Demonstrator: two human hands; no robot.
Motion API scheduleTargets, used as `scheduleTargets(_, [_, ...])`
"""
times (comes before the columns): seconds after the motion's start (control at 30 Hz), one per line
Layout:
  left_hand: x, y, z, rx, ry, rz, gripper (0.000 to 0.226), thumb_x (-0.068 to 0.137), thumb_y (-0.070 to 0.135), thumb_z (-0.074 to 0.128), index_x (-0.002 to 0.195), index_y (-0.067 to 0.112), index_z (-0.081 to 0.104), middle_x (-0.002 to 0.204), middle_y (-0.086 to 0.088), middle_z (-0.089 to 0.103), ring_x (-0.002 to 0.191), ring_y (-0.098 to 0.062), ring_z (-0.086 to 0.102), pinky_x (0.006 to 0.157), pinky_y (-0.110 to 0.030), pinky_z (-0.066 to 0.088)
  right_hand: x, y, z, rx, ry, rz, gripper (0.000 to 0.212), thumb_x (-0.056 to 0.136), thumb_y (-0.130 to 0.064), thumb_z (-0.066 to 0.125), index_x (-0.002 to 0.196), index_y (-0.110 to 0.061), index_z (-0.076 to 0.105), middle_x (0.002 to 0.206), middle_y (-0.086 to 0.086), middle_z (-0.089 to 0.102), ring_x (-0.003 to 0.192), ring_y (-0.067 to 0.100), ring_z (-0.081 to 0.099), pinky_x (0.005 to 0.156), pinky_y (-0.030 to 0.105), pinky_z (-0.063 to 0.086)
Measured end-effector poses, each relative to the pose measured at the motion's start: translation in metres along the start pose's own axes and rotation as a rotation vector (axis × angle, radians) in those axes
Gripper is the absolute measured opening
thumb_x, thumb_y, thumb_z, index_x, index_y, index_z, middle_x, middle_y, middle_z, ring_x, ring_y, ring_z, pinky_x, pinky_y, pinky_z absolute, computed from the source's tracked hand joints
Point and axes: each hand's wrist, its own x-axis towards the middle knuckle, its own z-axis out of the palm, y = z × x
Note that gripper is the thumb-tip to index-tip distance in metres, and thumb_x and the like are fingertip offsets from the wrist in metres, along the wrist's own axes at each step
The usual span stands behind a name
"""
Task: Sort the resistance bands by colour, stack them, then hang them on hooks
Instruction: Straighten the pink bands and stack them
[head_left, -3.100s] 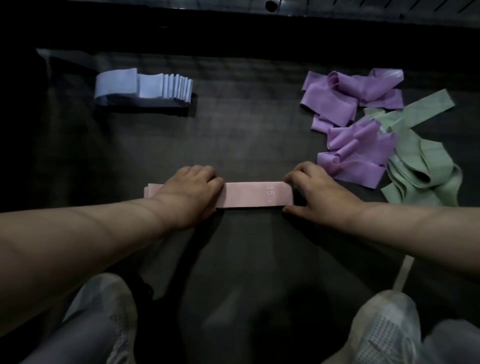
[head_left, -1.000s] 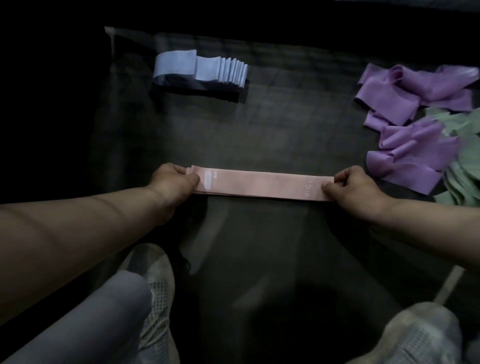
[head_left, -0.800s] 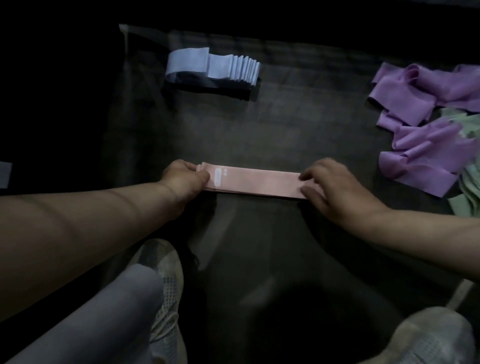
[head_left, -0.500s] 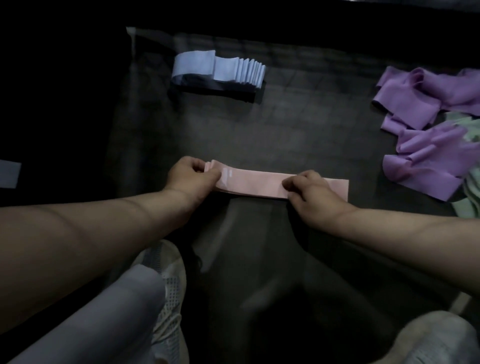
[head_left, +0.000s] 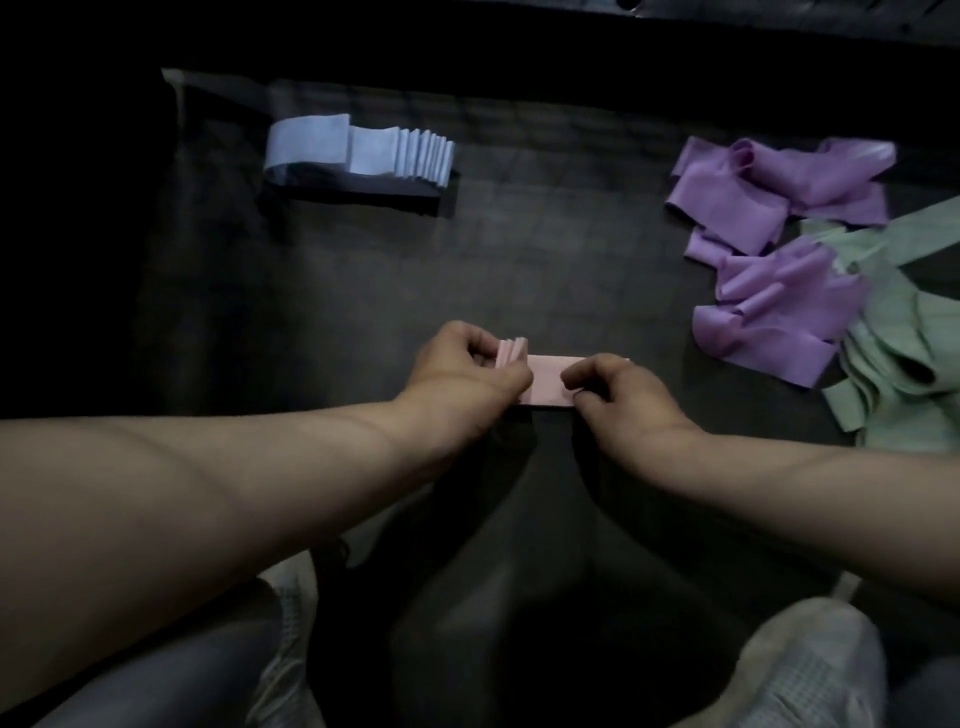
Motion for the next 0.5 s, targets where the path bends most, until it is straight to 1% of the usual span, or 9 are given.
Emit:
scheduleTargets(0.07, [0.003, 0.004, 0.012, 0.035, -0.020, -0.012, 0.024, 0.080, 0.034, 0.075, 0.092, 0.017, 0.062, 0.083, 0.004, 0.066, 0.071, -0.011, 0.061, 0.066, -0.023, 0.051, -0.002, 0.010, -0.008, 0.065, -0.007, 0.062, 0.020, 0.095, -0.006, 0.056, 0.108, -0.017, 0.066, 0.109, -0.001, 0.068, 0.103, 0.013, 0.062, 0.096, 0.020, 0.044])
scheduleTargets(0.13, [0.006, 0.006, 0.026, 0.070, -0.026, -0.027, 0.022, 0.078, 0.031, 0.076, 0.089, 0.019, 0.061, 0.084, 0.003, 0.067, 0.073, -0.013, 0.063, 0.071, -0.025, 0.053, -0.001, 0.017, -0.012, 0.158, -0.021, 0.086, 0.018, 0.094, -0.003, 0.058, 0.107, -0.014, 0.065, 0.110, 0.003, 0.070, 0.104, 0.015, 0.064, 0.099, 0.023, 0.045])
scheduleTargets(0.2, [0.009, 0.009, 0.038, 0.085, -0.045, -0.036, 0.021, 0.078, 0.029, 0.077, 0.085, 0.021, 0.059, 0.083, 0.004, 0.066, 0.075, -0.013, 0.062, 0.073, -0.026, 0.053, 0.002, 0.020, -0.013, 0.266, -0.038, 0.109, 0.020, 0.093, 0.001, 0.058, 0.099, -0.018, 0.058, 0.110, 0.009, 0.070, 0.103, 0.021, 0.066, 0.099, 0.029, 0.049])
scheduleTargets(0.27, [0.011, 0.011, 0.048, 0.115, -0.079, -0.036, 0.023, 0.076, 0.031, 0.079, 0.086, 0.022, 0.059, 0.087, 0.003, 0.068, 0.078, -0.013, 0.063, 0.076, -0.026, 0.053, 0.005, 0.022, -0.015, 0.358, -0.046, 0.156, 0.025, 0.093, 0.003, 0.058, 0.094, -0.021, 0.051, 0.105, 0.012, 0.070, 0.095, 0.021, 0.067, 0.091, 0.030, 0.051])
scheduleTargets(0.33, [0.010, 0.013, 0.057, 0.119, -0.114, -0.046, 0.032, 0.072, 0.039, 0.082, 0.088, 0.020, 0.061, 0.086, 0.003, 0.069, 0.081, -0.014, 0.067, 0.078, -0.028, 0.056, 0.007, 0.024, -0.017, 0.450, -0.055, 0.185, 0.025, 0.094, 0.005, 0.057, 0.092, -0.019, 0.050, 0.095, 0.011, 0.070, 0.083, 0.016, 0.066, 0.079, 0.025, 0.052])
scheduleTargets(0.43, [0.010, 0.014, 0.066, 0.112, -0.146, -0.061, 0.038, 0.067, 0.043, 0.083, 0.088, 0.021, 0.061, 0.082, 0.005, 0.070, 0.082, -0.015, 0.069, 0.079, -0.030, 0.058, 0.006, 0.022, -0.019, 0.549, -0.045, 0.204, 0.020, 0.096, 0.004, 0.056, 0.091, -0.016, 0.055, 0.080, 0.006, 0.067, 0.063, 0.007, 0.062, 0.061, 0.016, 0.049])
scheduleTargets(0.5, [0.009, 0.016, 0.067, 0.148, -0.168, -0.064, 0.040, 0.067, 0.041, 0.085, 0.091, 0.022, 0.061, 0.084, 0.007, 0.069, 0.081, -0.012, 0.067, 0.078, -0.027, 0.057, 0.003, 0.020, -0.021, 0.590, -0.021, 0.242, 0.017, 0.095, 0.002, 0.056, 0.090, -0.014, 0.060, 0.075, 0.004, 0.067, 0.055, 0.007, 0.060, 0.052, 0.018, 0.047])
